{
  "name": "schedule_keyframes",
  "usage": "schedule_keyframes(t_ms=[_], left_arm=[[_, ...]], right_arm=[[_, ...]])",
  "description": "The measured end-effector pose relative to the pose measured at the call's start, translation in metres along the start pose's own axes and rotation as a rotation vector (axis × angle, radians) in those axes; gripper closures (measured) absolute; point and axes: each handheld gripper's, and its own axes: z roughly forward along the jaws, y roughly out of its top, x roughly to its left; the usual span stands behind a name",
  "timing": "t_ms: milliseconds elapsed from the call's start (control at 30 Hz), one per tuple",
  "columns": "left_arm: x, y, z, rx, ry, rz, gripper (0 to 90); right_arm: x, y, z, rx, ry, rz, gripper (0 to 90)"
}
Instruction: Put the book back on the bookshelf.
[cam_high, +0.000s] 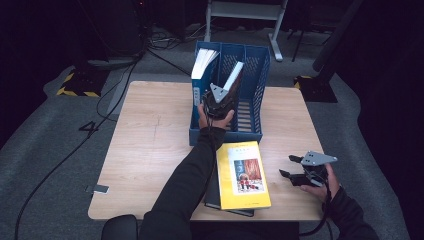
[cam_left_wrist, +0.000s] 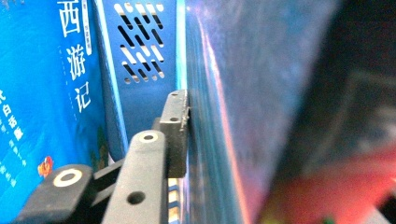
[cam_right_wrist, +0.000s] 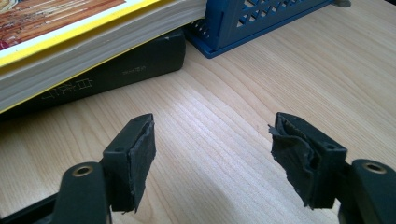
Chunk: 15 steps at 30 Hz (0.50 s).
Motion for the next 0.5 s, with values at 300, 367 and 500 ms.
schedule_keyframes(t_ms=[300,367,500], left_arm=[[0.001,-0.026,-0.015,0.079,-0.060,0.077,47.2],[0.002,-0.031,-0.017,0.092,-0.067,0.095,45.0],[0.006,-0.038,-0.019,0.130,-0.106,0.120,41.4]], right_arm=[[0.002,0.000,0.001,0.012,0.004,-0.004,31.0],[0.002,0.000,0.002,0.015,0.006,-0.008,31.0],[0.003,0.000,0.002,0.018,0.004,-0.015,31.0]])
